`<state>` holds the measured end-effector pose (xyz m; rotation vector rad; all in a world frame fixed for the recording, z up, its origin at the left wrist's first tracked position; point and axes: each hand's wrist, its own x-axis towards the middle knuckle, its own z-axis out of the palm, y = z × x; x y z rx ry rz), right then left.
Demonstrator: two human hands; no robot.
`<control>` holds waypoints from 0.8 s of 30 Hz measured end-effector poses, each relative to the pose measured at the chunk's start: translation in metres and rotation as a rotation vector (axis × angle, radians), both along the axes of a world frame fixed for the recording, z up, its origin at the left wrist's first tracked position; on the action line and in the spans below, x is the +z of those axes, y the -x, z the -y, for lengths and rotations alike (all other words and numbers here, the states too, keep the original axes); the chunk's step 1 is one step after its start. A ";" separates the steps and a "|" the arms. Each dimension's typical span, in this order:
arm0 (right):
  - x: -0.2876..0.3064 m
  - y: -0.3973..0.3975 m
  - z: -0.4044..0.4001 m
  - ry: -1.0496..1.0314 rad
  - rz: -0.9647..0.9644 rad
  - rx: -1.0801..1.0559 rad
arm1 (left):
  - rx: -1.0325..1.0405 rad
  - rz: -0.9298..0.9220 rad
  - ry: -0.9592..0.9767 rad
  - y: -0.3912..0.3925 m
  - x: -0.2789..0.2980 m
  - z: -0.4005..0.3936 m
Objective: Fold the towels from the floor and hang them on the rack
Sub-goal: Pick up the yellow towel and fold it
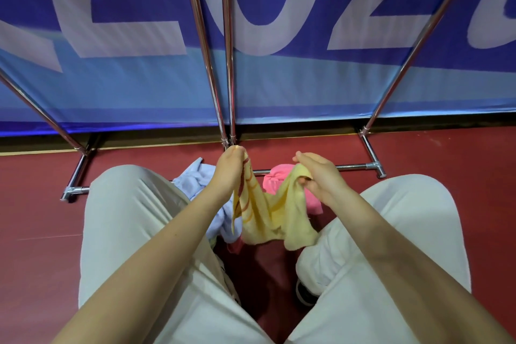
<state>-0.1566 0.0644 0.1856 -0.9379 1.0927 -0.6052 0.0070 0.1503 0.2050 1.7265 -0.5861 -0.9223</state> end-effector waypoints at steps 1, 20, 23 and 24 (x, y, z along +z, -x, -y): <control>0.005 -0.002 -0.001 -0.031 0.076 -0.015 | -0.017 -0.033 -0.027 0.002 0.004 0.001; 0.042 -0.032 -0.007 0.162 0.387 0.065 | 0.110 -0.478 0.280 0.024 0.015 0.027; 0.041 -0.030 -0.004 0.339 0.189 0.058 | 0.068 -0.501 0.293 0.026 0.015 0.027; 0.040 -0.029 -0.004 0.385 0.146 0.042 | 0.052 -0.497 0.290 0.028 0.015 0.026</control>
